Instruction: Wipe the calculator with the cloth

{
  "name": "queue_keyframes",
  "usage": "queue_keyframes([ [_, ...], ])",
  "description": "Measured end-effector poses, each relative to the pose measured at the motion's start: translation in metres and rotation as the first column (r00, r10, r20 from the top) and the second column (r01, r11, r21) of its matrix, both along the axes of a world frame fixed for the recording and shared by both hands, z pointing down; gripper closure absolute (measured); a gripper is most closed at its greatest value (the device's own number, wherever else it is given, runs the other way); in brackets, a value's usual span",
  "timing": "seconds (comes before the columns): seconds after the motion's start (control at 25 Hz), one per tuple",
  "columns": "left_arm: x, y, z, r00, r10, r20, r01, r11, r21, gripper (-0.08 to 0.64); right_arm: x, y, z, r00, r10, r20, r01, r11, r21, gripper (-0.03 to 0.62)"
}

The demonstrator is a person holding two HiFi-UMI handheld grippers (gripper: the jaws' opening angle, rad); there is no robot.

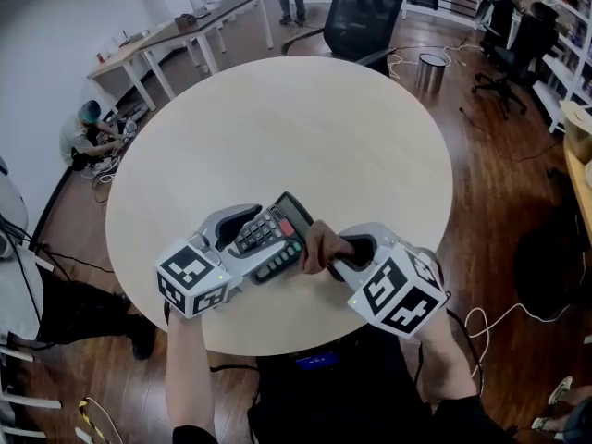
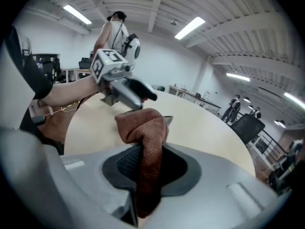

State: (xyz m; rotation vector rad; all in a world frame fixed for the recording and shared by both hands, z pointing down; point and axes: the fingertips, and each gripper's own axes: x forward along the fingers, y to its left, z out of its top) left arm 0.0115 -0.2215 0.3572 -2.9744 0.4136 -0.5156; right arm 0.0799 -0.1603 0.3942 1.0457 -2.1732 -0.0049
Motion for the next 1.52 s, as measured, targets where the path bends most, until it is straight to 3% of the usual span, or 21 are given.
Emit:
queue_keyframes([
  [0.16,-0.028,-0.035,0.013,0.998,-0.059,0.009,0.060,0.992,-0.111,0.258,-0.011,-0.014,0.027,0.992,-0.033,-0.120,0.028,0.999,-0.044,0.509],
  [0.28,-0.043,-0.043,0.020,0.998,-0.061,-0.022,0.056,0.980,-0.193,0.258,-0.011,-0.046,0.030,0.992,-0.004,-0.128,0.000,0.999,-0.034,0.509],
  [0.48,-0.066,-0.053,0.030,0.993,-0.112,-0.047,0.097,0.964,-0.248,0.259,-0.029,-0.120,0.027,0.993,-0.004,-0.122,0.002,1.000,-0.013,0.509],
  [0.64,-0.070,-0.058,0.027,0.983,-0.158,-0.094,0.128,0.954,-0.271,0.262,-0.044,-0.169,0.019,0.998,-0.021,-0.065,0.022,1.000,0.007,0.509],
  [0.84,-0.082,-0.063,0.017,0.964,-0.214,-0.159,0.160,0.942,-0.293,0.262,-0.020,-0.182,0.007,0.985,0.099,0.144,-0.097,0.995,-0.022,0.509],
  [0.96,-0.082,-0.064,0.017,0.960,-0.230,-0.159,0.177,0.941,-0.290,0.262,-0.025,-0.186,0.006,0.968,0.098,0.232,-0.081,0.994,-0.079,0.509],
  [1.2,-0.071,-0.060,0.015,0.955,-0.224,-0.196,0.149,0.929,-0.337,0.262,-0.042,-0.154,0.011,0.959,0.049,0.280,-0.018,0.993,-0.112,0.509],
  [1.4,-0.068,-0.060,0.012,0.937,-0.252,-0.242,0.138,0.903,-0.408,0.267,-0.049,-0.135,0.020,0.958,0.046,0.284,-0.012,0.993,-0.122,0.509],
  [1.52,-0.065,-0.067,0.013,0.936,-0.282,-0.212,0.164,0.880,-0.446,0.267,-0.051,-0.142,0.020,0.954,0.057,0.296,-0.014,0.989,-0.145,0.509],
])
